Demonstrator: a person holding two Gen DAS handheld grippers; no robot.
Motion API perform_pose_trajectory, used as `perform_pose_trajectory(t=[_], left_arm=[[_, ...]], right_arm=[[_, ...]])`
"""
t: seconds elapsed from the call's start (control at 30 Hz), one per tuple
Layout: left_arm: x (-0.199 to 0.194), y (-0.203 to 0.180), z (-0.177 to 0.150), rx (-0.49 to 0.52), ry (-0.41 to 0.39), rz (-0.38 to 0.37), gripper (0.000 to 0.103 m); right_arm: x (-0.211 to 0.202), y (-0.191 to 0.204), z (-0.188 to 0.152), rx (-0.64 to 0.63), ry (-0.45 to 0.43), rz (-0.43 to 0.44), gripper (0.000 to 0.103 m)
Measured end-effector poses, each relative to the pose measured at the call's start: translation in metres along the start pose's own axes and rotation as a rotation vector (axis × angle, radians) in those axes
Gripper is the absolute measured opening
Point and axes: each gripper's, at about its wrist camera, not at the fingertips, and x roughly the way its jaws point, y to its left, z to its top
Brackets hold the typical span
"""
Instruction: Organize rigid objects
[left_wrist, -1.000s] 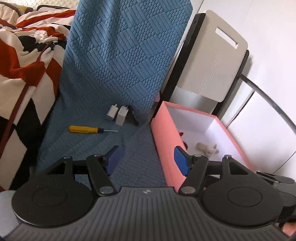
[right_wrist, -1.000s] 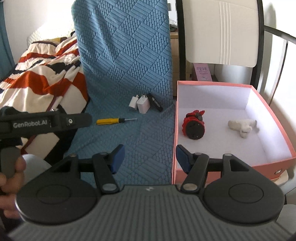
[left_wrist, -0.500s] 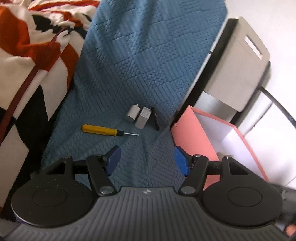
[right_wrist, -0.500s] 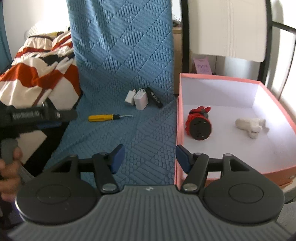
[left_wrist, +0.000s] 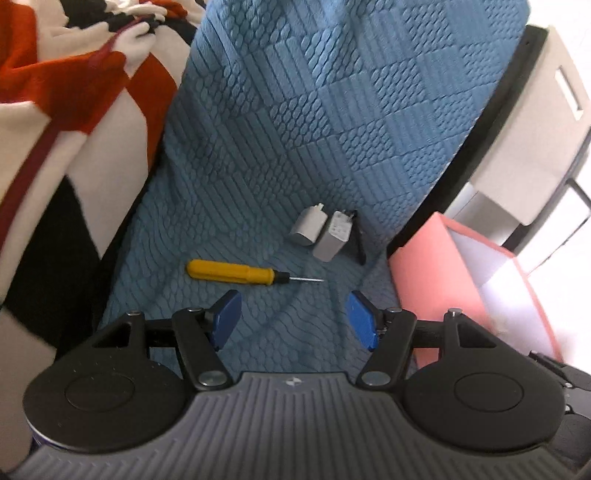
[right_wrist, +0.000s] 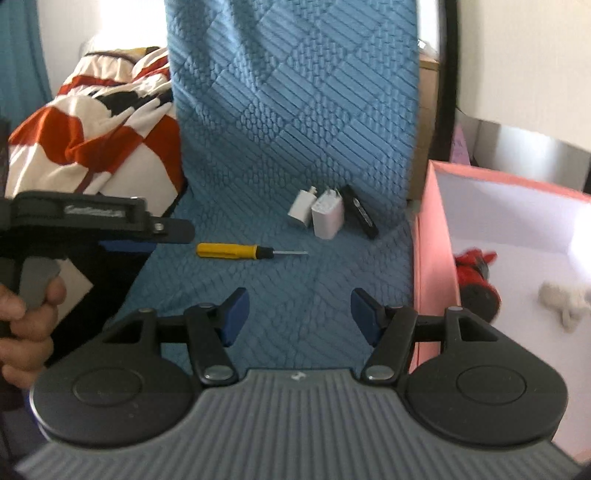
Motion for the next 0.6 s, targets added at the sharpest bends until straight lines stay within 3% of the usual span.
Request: perform_pose_trajectory(t=[0.27, 0.47, 0.6], left_arm=[[0.045, 0.01, 0.037, 0.031, 0.044, -0.006, 0.069], [0.081, 0.032, 0.06, -0.032, 0.076, -0.01, 0.068], [0.111, 0.038, 0.07, -0.049, 0.1, -0.013, 0.068]], right_arm=[[0.036, -0.007, 0.018, 0.015, 0.05, 0.031, 0.063], [0.063, -0.013, 0.038, -0.004, 0.047, 0.024, 0.062], [0.094, -0.021, 0.047, 0.049, 0.097, 0.058, 0.058]])
